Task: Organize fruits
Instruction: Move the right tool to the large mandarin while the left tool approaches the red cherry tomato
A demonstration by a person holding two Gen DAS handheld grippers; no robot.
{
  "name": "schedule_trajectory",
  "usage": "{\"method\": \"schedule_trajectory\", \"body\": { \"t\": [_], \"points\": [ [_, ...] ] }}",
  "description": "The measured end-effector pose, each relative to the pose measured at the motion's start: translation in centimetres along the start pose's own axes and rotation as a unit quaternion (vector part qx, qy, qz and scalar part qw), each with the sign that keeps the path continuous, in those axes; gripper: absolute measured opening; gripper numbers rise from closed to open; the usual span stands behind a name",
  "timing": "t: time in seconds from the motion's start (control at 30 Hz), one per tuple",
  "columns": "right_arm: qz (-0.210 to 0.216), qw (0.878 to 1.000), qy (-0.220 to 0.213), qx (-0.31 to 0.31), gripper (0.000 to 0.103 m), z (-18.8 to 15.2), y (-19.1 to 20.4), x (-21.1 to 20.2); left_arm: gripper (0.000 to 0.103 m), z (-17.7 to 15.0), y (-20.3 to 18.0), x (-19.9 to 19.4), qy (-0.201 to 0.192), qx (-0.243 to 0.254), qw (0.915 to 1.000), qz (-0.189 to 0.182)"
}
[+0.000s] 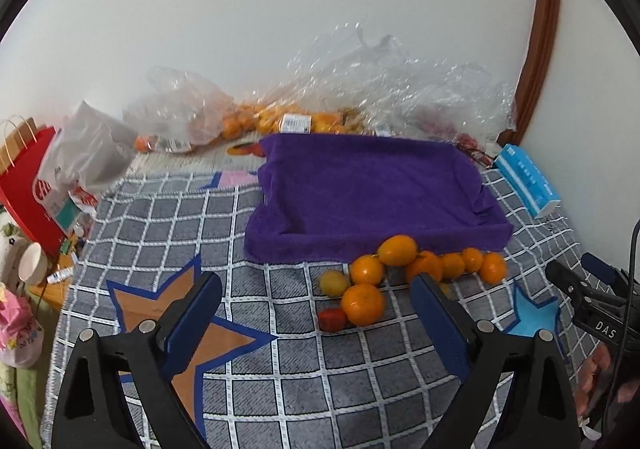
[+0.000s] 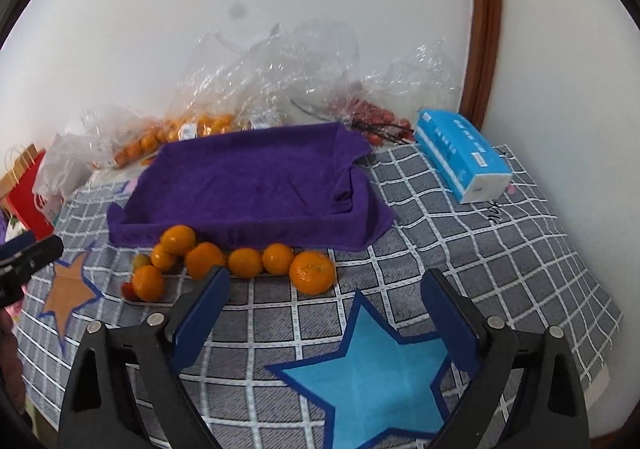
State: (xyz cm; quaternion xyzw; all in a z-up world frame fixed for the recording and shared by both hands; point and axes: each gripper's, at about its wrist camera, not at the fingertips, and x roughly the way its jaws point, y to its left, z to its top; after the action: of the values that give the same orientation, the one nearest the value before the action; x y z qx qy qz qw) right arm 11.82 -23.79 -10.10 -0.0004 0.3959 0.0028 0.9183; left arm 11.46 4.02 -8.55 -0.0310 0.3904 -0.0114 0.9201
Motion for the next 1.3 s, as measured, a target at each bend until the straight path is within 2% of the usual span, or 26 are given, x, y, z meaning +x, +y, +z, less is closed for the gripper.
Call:
{"method": "schedule_trajectory", "body": {
  "t": [0.07,0.23,0.47,0.67,0.8,0.97,1.07,1.17,1.3],
  "points": [
    [0.014,1.000,0.011,0.002,0.093,-0.1,0.0,1.4,0.096,-0.3,0.6,1.1,0.009,-0.008,0.9999,0.000],
    [0.046,0.997,0.050,0.023,0.076,-0.4,-0.5,5.1,0.095,-1.0,1.8,3.0,0.030,-0.024,0.9993,0.005],
    [0.054,0.996,0.070,0.003,0.070,-0.9,0.2,8.5,0.095,-1.9,2.1,4.6,0.038,-0.029,0.9988,0.006],
    [0.058,0.995,0.075,-0.009,0.059,-1.3,0.5,10.2,0.095,-2.5,1.1,5.7,0.052,-0.018,0.9983,-0.019],
    [0.059,0.995,0.075,-0.016,0.044,-1.4,0.5,10.7,0.095,-2.8,0.0,6.6,0.064,-0.002,0.9976,-0.026],
    [0.063,0.995,0.070,-0.019,0.043,-1.5,0.2,10.5,0.095,-3.1,-0.4,7.5,0.071,0.007,0.9971,-0.028],
    [0.059,0.996,0.067,-0.023,0.043,-1.8,0.1,10.2,0.089,-3.5,-0.2,7.5,0.076,0.013,0.9967,-0.028],
    [0.058,0.996,0.067,-0.021,0.043,-1.9,0.1,10.0,0.087,-4.0,0.2,7.3,0.077,0.017,0.9966,-0.026],
    [0.060,0.996,0.067,-0.014,0.043,-2.0,-0.1,9.9,0.074,-4.5,0.5,7.7,0.086,0.023,0.9958,-0.022]
  ]
}}
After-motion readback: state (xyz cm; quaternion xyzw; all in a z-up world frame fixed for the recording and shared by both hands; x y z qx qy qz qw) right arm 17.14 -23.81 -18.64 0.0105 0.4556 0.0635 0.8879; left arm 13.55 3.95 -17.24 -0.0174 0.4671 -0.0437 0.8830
